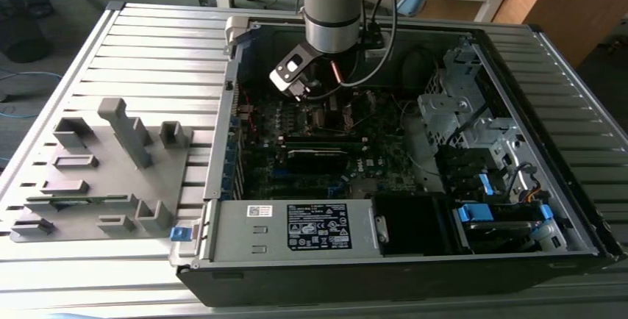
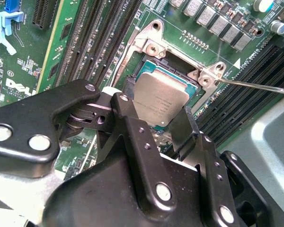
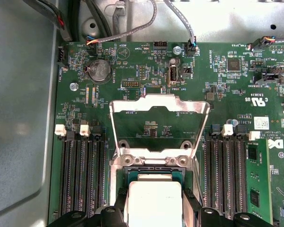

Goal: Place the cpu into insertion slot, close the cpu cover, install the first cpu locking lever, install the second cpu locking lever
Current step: 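Place the cpu into insertion slot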

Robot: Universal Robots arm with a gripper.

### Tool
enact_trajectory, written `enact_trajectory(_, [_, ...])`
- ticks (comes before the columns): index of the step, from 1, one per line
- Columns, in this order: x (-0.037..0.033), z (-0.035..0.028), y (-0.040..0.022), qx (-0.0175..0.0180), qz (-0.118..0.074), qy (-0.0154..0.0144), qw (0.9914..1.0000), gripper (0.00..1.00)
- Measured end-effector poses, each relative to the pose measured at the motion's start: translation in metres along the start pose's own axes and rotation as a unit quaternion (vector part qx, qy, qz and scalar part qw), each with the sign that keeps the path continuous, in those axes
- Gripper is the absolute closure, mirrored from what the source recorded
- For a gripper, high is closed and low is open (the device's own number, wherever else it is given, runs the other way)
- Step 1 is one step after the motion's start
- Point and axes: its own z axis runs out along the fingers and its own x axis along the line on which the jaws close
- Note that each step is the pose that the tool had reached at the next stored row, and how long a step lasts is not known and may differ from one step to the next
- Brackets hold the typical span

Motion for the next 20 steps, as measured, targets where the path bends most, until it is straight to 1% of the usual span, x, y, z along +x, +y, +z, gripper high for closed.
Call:
enact_trajectory(16, [0.0000,-0.0012,0.0002,0.0000,0.000,0.0000,1.00000,0.46])
enact_trajectory(20, [0.0000,-0.0007,0.0002,0.0000,-0.003,0.0003,1.00000,0.46])
